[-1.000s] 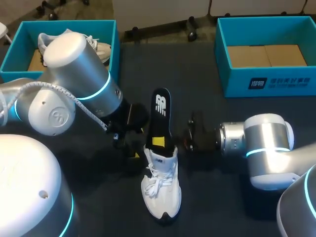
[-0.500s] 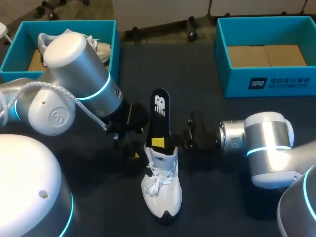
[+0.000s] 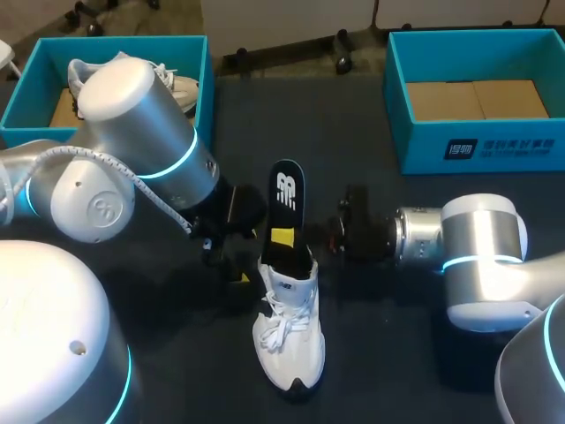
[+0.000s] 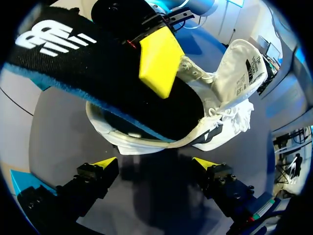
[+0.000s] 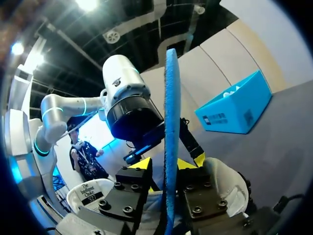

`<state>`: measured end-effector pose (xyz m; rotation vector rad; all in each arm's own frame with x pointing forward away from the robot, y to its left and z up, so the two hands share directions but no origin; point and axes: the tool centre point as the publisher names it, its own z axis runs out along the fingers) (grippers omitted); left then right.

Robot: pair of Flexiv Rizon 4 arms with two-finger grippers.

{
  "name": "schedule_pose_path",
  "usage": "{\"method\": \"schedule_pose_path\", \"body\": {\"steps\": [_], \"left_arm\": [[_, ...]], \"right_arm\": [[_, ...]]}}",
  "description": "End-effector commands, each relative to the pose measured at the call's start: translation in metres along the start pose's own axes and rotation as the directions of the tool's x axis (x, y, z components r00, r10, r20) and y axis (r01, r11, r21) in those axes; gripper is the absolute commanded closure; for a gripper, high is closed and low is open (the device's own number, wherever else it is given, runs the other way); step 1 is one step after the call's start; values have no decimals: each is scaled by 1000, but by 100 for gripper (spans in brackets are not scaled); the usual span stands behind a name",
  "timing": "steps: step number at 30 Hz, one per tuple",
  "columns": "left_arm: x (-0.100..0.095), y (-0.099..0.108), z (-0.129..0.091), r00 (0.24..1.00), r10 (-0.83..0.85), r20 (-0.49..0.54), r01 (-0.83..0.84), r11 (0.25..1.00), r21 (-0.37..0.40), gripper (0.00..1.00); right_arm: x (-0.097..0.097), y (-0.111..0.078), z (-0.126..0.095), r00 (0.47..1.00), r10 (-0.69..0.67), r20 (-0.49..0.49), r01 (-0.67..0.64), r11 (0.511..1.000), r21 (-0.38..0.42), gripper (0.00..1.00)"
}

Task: Take the shoe out of the shoebox, open the shoe tongue, remove and reinsert the insole, then place the shoe into the shoebox

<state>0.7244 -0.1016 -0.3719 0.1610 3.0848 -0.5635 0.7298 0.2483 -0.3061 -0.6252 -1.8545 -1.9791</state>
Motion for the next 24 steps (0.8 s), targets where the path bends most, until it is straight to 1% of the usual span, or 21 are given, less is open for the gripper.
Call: {"method": "schedule_pose_path", "body": {"steps": [1, 2, 3, 8, 12, 15, 21, 24], "left_arm": [[-1, 0, 2, 1000, 0, 0, 0, 1000, 0, 0], [-1, 0, 2, 1000, 0, 0, 0, 1000, 0, 0], [-1, 0, 2, 1000, 0, 0, 0, 1000, 0, 0], [-1, 0, 2, 1000, 0, 0, 0, 1000, 0, 0], [-1, 0, 2, 1000, 0, 0, 0, 1000, 0, 0], [-1, 0, 2, 1000, 0, 0, 0, 1000, 0, 0], [-1, 0, 2, 1000, 0, 0, 0, 1000, 0, 0], [-1, 0, 2, 1000, 0, 0, 0, 1000, 0, 0]], "right_arm": [[-3, 0, 4, 1000, 5, 4, -5, 1000, -12, 88], [-5, -1, 4, 1000, 12, 5, -12, 1000, -15, 98], [-6, -2, 5, 1000, 20, 4, -20, 1000, -14, 100], [-10, -12, 5, 998, 60, 2, -60, 998, 4, 100], [-8, -23, 3, 996, 91, 3, -91, 996, 23, 100], [-4, -31, 1, 992, 124, 3, -124, 991, 54, 100], [0, -44, -2, 989, 149, 2, -149, 987, 67, 100], [0, -46, -1, 988, 152, -4, -151, 987, 62, 100]]}}
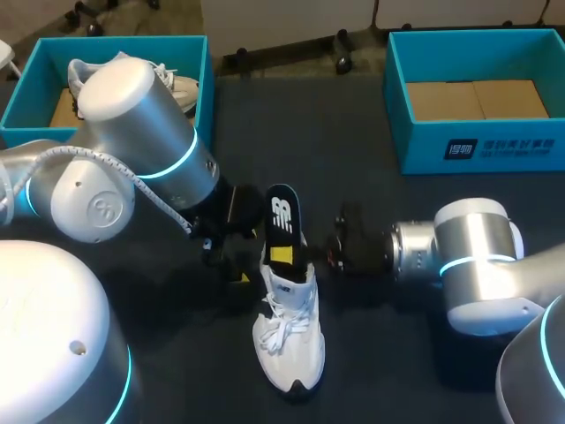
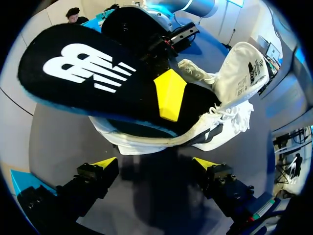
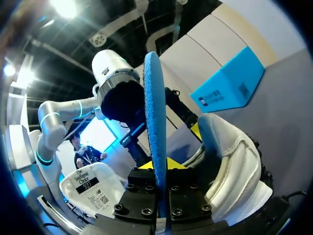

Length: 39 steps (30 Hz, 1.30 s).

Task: Take the shoe out of the shoebox, open the shoe tongue, remove and reinsert the insole, then place the shoe into the shoebox

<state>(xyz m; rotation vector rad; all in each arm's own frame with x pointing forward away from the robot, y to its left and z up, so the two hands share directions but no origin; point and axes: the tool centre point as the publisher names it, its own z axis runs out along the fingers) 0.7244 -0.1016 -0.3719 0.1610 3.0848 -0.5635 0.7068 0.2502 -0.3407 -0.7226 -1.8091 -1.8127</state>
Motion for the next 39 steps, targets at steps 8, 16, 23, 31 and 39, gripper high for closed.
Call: {"method": "schedule_pose_path", "body": {"steps": [8, 16, 23, 31, 39], "left_arm": [[-1, 0, 2, 1000, 0, 0, 0, 1000, 0, 0], [-1, 0, 2, 1000, 0, 0, 0, 1000, 0, 0], [-1, 0, 2, 1000, 0, 0, 0, 1000, 0, 0], [-1, 0, 2, 1000, 0, 0, 0, 1000, 0, 0], [-1, 0, 2, 1000, 0, 0, 0, 1000, 0, 0]], "right_arm": [[5, 11, 2, 998, -61, -2, 61, 998, -18, 43], [2, 30, 0, 995, -96, 4, 96, 995, -35, 51], [-7, 34, 2, 997, -82, 4, 82, 994, -78, 92], [-9, 18, 4, 1000, -12, 0, 12, 999, -35, 100], [-3, -6, 2, 998, 63, 3, -63, 998, 4, 100]]}}
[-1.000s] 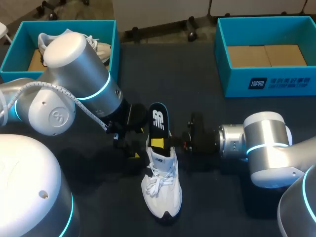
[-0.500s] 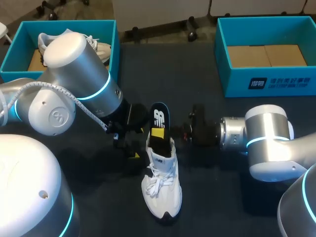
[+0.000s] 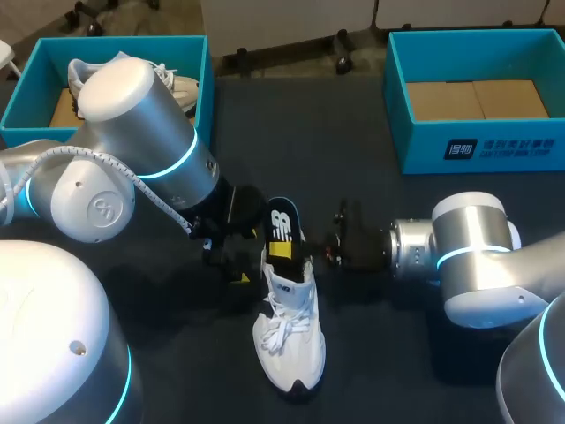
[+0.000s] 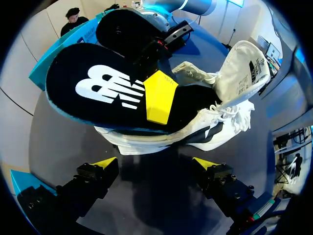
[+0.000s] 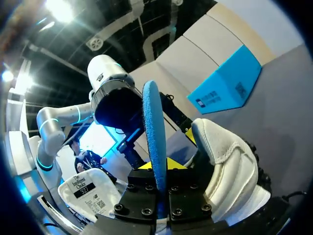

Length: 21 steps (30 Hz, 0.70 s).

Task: Take the shoe out of the shoebox, open the shoe tongue, remove and reinsert the insole, then place the shoe into the shoebox

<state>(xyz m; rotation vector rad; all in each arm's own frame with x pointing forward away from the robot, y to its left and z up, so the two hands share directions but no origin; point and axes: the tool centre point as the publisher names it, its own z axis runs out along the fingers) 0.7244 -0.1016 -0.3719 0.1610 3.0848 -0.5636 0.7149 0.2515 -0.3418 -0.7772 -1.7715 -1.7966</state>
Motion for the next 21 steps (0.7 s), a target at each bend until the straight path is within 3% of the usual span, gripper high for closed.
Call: {"method": "schedule_pose_path", "body": {"steps": [1, 5, 7, 8, 9, 17, 21], "left_arm": [[-1, 0, 2, 1000, 0, 0, 0, 1000, 0, 0], [-1, 0, 2, 1000, 0, 0, 0, 1000, 0, 0], [-1, 0, 2, 1000, 0, 0, 0, 1000, 0, 0], [-1, 0, 2, 1000, 0, 0, 0, 1000, 0, 0], [-1, 0, 2, 1000, 0, 0, 0, 1000, 0, 0], [-1, 0, 2, 1000, 0, 0, 0, 1000, 0, 0], [-1, 0, 2, 1000, 0, 0, 0, 1000, 0, 0]], "right_arm": [[3, -12, 0, 1000, 17, -7, -17, 1000, 21, 100], [5, -8, 0, 1000, 5, -8, -5, 1000, 13, 99], [6, -3, 2, 1000, -16, -6, 16, 1000, 11, 65], [7, 0, 3, 1000, -29, -5, 29, 1000, 10, 55], [8, 3, 3, 999, -39, -4, 39, 999, 8, 53], [13, 22, 1, 994, -107, 12, 107, 994, -15, 58], [6, 27, -2, 995, -100, 26, 101, 994, -44, 77]]}}
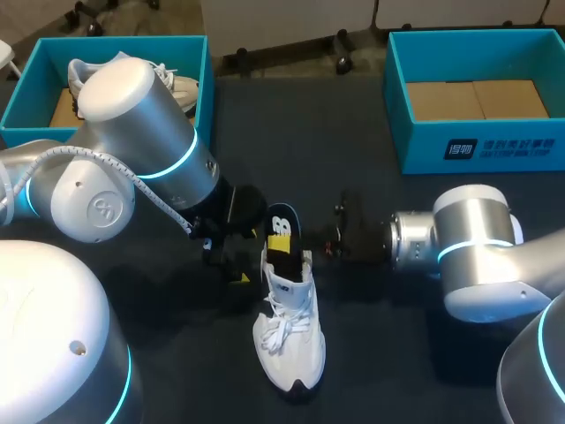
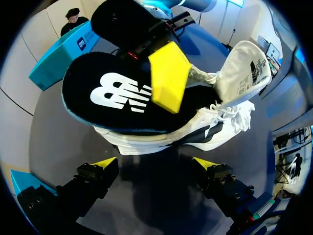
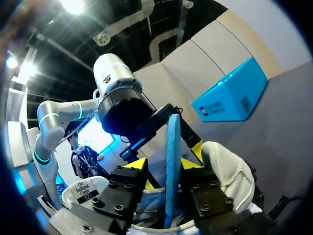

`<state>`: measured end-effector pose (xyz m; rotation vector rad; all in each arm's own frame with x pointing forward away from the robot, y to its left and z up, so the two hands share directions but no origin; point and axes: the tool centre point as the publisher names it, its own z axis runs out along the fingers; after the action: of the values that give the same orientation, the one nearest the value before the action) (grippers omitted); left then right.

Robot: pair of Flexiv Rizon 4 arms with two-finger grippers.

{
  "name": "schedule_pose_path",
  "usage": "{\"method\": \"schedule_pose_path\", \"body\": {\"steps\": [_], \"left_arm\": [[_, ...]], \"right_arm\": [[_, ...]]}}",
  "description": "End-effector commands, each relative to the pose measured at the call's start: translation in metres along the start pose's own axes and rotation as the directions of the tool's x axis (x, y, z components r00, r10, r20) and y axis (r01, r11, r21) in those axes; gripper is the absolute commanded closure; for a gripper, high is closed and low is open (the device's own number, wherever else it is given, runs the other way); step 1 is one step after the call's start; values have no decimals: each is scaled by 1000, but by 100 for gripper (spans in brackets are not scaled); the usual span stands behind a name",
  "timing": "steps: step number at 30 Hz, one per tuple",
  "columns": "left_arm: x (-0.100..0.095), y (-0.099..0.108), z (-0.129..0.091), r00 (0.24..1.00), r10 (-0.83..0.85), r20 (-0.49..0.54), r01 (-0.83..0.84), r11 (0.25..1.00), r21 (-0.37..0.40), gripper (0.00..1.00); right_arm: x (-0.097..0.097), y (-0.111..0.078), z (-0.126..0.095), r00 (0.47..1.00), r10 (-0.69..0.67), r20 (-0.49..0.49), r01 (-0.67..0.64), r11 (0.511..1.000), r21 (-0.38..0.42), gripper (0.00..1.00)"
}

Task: Take the shoe out of the shoebox, open the shoe tongue, remove and reinsert the insole, then place the shoe into the shoebox

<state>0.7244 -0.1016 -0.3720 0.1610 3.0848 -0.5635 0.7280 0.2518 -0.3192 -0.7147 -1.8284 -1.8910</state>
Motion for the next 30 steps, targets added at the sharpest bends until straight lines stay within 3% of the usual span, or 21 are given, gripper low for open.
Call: {"method": "schedule_pose_path", "body": {"steps": [1, 3, 15, 20, 24, 27, 30], "left_arm": [[-1, 0, 2, 1000, 0, 0, 0, 1000, 0, 0], [-1, 0, 2, 1000, 0, 0, 0, 1000, 0, 0], [-1, 0, 2, 1000, 0, 0, 0, 1000, 0, 0], [-1, 0, 2, 1000, 0, 0, 0, 1000, 0, 0], [-1, 0, 2, 1000, 0, 0, 0, 1000, 0, 0], [-1, 0, 2, 1000, 0, 0, 0, 1000, 0, 0], [-1, 0, 2, 1000, 0, 0, 0, 1000, 0, 0]], "right_arm": [[-3, 2, -3, 1000, 7, 16, -6, 1000, -22, 87], [-6, 2, -2, 1000, 9, 15, -8, 1000, -24, 100], [-5, -27, -2, 989, 144, 28, -144, 989, 16, 100], [0, -33, -4, 991, 132, 34, -131, 991, -13, 100], [5, -22, -4, 996, 76, 44, -75, 997, -23, 58], [7, -12, -3, 998, 41, 51, -40, 999, -24, 51], [6, -5, -4, 998, 24, 57, -22, 999, -28, 52]]}}
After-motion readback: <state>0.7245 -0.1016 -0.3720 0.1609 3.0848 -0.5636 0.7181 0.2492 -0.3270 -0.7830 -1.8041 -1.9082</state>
